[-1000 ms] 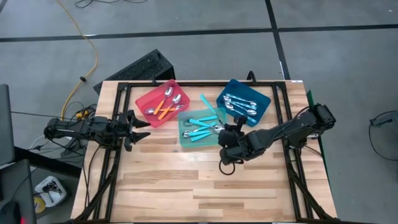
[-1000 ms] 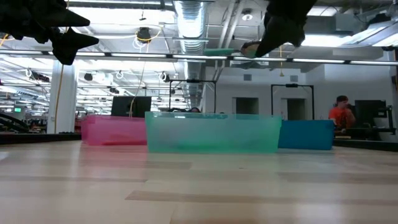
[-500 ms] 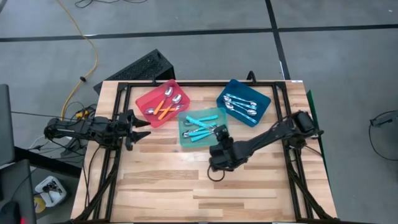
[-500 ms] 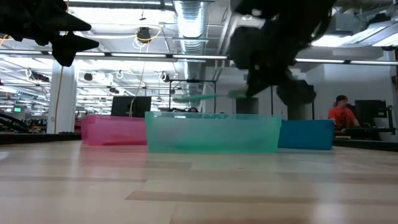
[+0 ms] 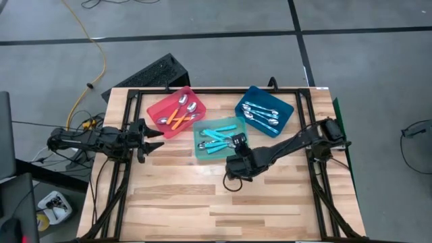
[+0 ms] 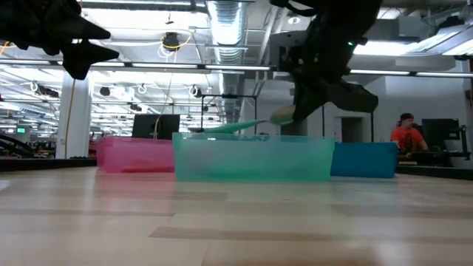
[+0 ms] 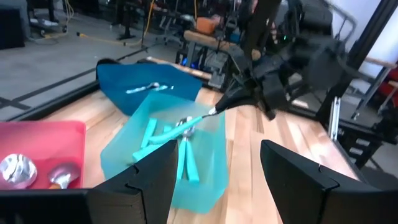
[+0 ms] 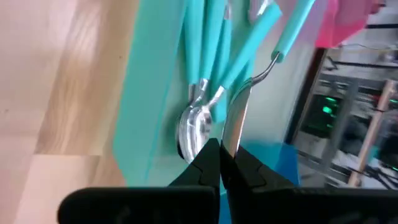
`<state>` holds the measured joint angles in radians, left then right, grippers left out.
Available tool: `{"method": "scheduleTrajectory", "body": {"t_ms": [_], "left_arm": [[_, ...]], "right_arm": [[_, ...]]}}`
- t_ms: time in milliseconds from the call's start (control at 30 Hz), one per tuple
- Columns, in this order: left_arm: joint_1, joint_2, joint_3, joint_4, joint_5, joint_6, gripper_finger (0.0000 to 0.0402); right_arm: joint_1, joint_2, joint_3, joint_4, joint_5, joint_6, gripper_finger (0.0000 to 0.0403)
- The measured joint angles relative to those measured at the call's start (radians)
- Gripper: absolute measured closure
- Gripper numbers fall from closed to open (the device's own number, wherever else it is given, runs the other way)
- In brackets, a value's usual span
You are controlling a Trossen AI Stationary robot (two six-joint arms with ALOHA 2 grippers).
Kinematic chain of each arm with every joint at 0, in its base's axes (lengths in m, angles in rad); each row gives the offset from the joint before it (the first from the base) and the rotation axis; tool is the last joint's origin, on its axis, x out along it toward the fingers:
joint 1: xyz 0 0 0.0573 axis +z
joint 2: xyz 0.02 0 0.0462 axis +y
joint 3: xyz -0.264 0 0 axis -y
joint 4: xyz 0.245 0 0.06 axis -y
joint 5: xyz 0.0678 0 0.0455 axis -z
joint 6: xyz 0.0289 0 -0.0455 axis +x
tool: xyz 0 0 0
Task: Sort silverware by color (type)
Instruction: Put the blue spoon into the green bin
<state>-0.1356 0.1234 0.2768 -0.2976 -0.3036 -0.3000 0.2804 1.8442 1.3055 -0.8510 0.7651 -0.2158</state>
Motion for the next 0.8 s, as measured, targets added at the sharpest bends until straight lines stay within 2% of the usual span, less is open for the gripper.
{"method": "scheduleTrajectory", "body": {"t_ms": [133,333,467,700,800], "left_arm": [[0.0,0.005,0.0,0.001,0.0,0.0,0.0187],[0.0,0.006,0.0,0.001,0.001,0.0,0.0187],[0.0,0.007,0.0,0.0,0.001,0.0,0.0187],[0.0,0.007,0.0,0.0,0.001,0.001,0.0187],[0.0,0.007,0.0,0.001,0.0,0.002,0.0187]], "right_arm": [[-0.042,-0.045,-0.004,0.042,-0.152,0.006,0.0377],[-0.114,-0.126,-0.011,0.073,-0.249,-0.009,0.0377],[-0.165,-0.166,-0.055,0.152,-0.431,-0.074,0.0377],[-0.249,-0.225,-0.167,0.265,-0.454,-0.077,0.0377],[-0.265,-0.246,-0.171,0.304,-0.525,-0.082,0.0377]]}}
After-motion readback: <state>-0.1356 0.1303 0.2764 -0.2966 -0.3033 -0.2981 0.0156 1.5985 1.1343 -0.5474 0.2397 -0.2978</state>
